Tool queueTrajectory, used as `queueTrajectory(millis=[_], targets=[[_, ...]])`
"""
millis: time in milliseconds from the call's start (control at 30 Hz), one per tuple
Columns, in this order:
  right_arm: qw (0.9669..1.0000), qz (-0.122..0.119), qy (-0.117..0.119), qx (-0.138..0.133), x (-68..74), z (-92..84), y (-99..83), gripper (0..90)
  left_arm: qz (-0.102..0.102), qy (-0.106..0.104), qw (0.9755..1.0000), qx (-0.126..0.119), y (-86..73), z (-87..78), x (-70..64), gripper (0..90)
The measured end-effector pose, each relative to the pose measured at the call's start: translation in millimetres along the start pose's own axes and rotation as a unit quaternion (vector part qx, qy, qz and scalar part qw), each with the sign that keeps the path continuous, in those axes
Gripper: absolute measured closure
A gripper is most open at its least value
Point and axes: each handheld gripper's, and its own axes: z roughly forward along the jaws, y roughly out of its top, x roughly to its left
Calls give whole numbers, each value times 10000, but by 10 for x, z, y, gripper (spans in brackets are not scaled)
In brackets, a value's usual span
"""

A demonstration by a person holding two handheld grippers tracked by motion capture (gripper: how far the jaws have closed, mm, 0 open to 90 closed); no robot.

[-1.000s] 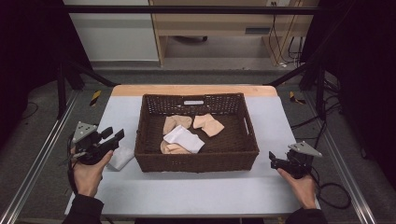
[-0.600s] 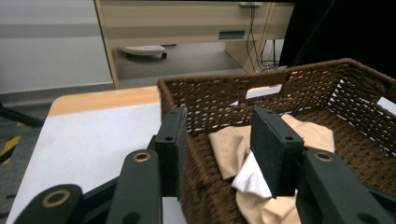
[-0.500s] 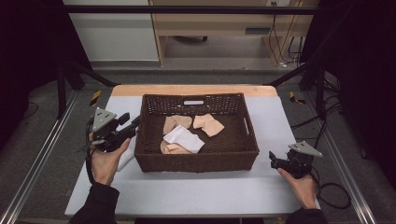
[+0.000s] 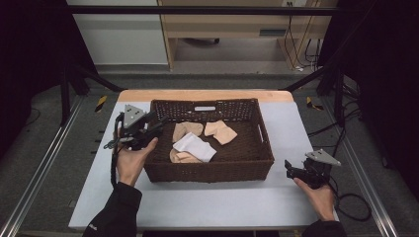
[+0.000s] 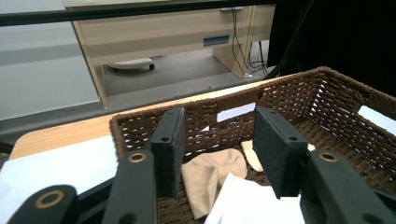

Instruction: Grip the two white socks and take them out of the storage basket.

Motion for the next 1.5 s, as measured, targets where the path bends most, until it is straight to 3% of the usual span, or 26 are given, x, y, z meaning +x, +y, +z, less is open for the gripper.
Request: queueTrajectory(millis=[467,733,967,1167,1367,1500], targets=[[10000,19,15,6,2,4,1,64,77,-177,9998,41,47,405,-239,503],[10000,4,19,6,-1,9,1,64,81,-198,9990,395,-98,694,-247,472],[10000,5,29,10,2,11,1,64,34,-108,9980,615,-259,841,-195,452],[10000,0,32,21,4,14,1,64,-22,-52,9955,950,-377,932,-124,442],[10000,-8,45,34,5,16,0,63,-133,-32,9912,1317,-507,995,-70,429],[10000,-8,49,45,8,18,0,63,-101,20,9887,1492,-533,1017,-77,424]])
